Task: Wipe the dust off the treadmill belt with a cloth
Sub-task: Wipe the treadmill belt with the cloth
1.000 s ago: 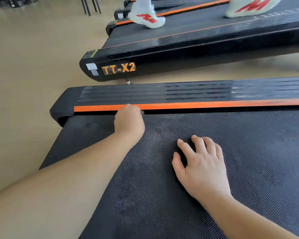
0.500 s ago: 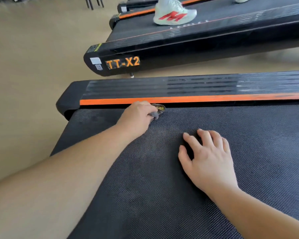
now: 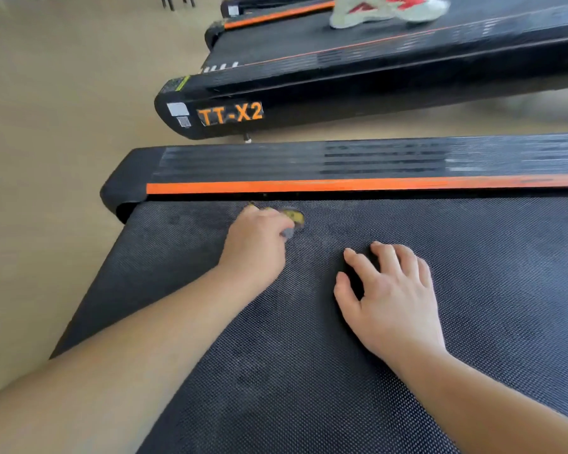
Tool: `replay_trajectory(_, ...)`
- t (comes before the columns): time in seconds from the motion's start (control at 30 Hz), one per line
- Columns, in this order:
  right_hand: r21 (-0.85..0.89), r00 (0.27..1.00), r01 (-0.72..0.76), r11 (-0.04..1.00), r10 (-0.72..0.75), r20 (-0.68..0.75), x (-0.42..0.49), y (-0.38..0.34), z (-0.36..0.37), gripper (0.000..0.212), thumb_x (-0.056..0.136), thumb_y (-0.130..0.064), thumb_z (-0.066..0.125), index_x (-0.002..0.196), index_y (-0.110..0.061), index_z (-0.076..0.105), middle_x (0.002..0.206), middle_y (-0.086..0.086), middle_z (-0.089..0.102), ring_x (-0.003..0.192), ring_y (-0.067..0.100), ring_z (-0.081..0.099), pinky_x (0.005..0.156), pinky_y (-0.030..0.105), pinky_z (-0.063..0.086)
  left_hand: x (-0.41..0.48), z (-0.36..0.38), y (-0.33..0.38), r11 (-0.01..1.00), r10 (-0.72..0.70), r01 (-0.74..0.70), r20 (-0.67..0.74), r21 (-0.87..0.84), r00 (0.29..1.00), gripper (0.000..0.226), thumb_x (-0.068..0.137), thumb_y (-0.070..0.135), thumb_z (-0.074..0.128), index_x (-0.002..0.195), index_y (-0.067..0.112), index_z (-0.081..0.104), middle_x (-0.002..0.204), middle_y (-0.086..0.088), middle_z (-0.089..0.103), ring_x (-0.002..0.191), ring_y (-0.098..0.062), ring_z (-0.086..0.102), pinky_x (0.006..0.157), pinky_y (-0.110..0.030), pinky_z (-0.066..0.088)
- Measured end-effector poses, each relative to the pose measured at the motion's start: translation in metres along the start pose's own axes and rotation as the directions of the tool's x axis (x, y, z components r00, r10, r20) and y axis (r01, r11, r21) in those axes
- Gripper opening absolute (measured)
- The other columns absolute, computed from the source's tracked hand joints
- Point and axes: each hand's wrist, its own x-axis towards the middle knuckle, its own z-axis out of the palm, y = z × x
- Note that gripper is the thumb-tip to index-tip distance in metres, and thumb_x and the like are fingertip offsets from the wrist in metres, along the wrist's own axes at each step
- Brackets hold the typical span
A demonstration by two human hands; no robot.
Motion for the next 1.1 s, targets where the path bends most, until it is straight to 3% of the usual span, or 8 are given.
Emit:
replay_trajectory(0.17, 0.005, 1.000, 0.000, 1.000, 0.000, -0.011, 0.000, 0.000, 0.000, 0.047, 0.097, -0.052, 0.048, 0.132, -0.028, 0.067, 0.131, 0.008, 0.060, 0.126, 0.038, 0.046, 0.110, 0.052, 0.036, -0.043, -0.034, -0.012, 0.910, 0.410, -0.372, 0.259, -0.182, 0.875, 0.024, 0.085, 0.004, 0.067, 0.095, 0.025, 0.074, 0.097, 0.015, 0.064, 0.089, -0.012, 0.055, 0.082, -0.031, 0.047)
replay_trajectory(0.37, 0.006, 1.000, 0.000, 1.000, 0.000, -0.012, -0.001, 0.000, 0.001, 0.047, 0.097, -0.052, 0.046, 0.132, -0.029, 0.067, 0.132, 0.009, 0.060, 0.128, 0.038, 0.046, 0.111, 0.051, 0.034, -0.011, -0.021, -0.023, 0.995, -0.103, 0.102, -0.042, -0.019, 0.994, 0.018, 0.090, 0.010, 0.064, 0.093, 0.023, 0.076, 0.097, 0.004, 0.066, 0.092, -0.023, 0.058, 0.080, -0.035, 0.049)
replay_trajectory(0.57, -0.009, 1.000, 0.010, 1.000, -0.010, -0.005, -0.001, 0.000, 0.001, 0.047, 0.097, -0.053, 0.045, 0.132, -0.029, 0.065, 0.134, 0.009, 0.059, 0.128, 0.039, 0.045, 0.111, 0.051, 0.034, -0.067, -0.030, 0.011, 0.895, 0.436, -0.397, 0.203, -0.203, 0.877, 0.019, 0.091, 0.019, 0.056, 0.100, 0.024, 0.072, 0.096, 0.008, 0.063, 0.089, -0.017, 0.054, 0.080, -0.036, 0.048)
replay_trajectory(0.67, 0.004, 1.000, 0.002, 1.000, -0.002, -0.011, -0.002, 0.001, 0.001, 0.044, 0.098, -0.053, 0.048, 0.131, -0.030, 0.066, 0.134, 0.008, 0.059, 0.129, 0.038, 0.045, 0.113, 0.051, 0.033, -0.032, -0.032, -0.040, 0.995, 0.100, -0.100, -0.023, 0.019, 0.995, 0.015, 0.089, 0.014, 0.064, 0.093, 0.025, 0.074, 0.091, 0.005, 0.061, 0.087, -0.023, 0.056, 0.075, -0.039, 0.050)
replay_trajectory(0.73, 0.012, 1.000, 0.004, 1.000, -0.004, -0.018, -0.002, 0.000, 0.000, 0.043, 0.097, -0.052, 0.049, 0.130, -0.030, 0.066, 0.133, 0.008, 0.059, 0.128, 0.038, 0.045, 0.112, 0.051, 0.034, -0.035, -0.028, -0.033, 0.992, -0.108, 0.114, -0.125, 0.044, 0.986, 0.017, 0.088, 0.009, 0.067, 0.093, 0.022, 0.075, 0.092, 0.003, 0.063, 0.086, -0.023, 0.054, 0.074, -0.037, 0.047)
replay_trajectory(0.93, 0.009, 0.999, 0.000, 1.000, 0.001, -0.035, -0.001, 0.000, 0.002, 0.044, 0.098, -0.052, 0.049, 0.131, -0.029, 0.066, 0.131, 0.008, 0.060, 0.127, 0.038, 0.046, 0.110, 0.051, 0.035, -0.087, -0.040, 0.002, 0.925, 0.373, -0.352, 0.154, -0.143, 0.915, 0.019, 0.086, 0.006, 0.067, 0.099, 0.019, 0.071, 0.092, 0.009, 0.061, 0.084, -0.015, 0.052, 0.074, -0.028, 0.046)
replay_trajectory(1.0, 0.013, 1.000, 0.001, 1.000, -0.001, -0.027, -0.001, 0.000, 0.002, 0.043, 0.098, -0.052, 0.049, 0.130, -0.030, 0.066, 0.132, 0.007, 0.060, 0.128, 0.038, 0.046, 0.112, 0.050, 0.034, -0.061, -0.046, -0.036, 0.960, 0.279, -0.280, 0.103, -0.009, 0.955, 0.016, 0.087, 0.009, 0.068, 0.097, 0.021, 0.072, 0.090, 0.006, 0.059, 0.084, -0.020, 0.053, 0.073, -0.034, 0.047)
replay_trajectory(1.1, 0.013, 1.000, -0.006, 1.000, 0.006, -0.026, -0.002, -0.001, 0.002, 0.044, 0.098, -0.053, 0.048, 0.130, -0.031, 0.066, 0.132, 0.007, 0.059, 0.129, 0.039, 0.045, 0.114, 0.050, 0.033, -0.036, -0.042, -0.065, 0.985, -0.119, 0.131, -0.108, 0.109, 0.987, 0.017, 0.088, 0.008, 0.066, 0.094, 0.021, 0.075, 0.088, -0.002, 0.059, 0.086, -0.033, 0.057, 0.069, -0.039, 0.047)
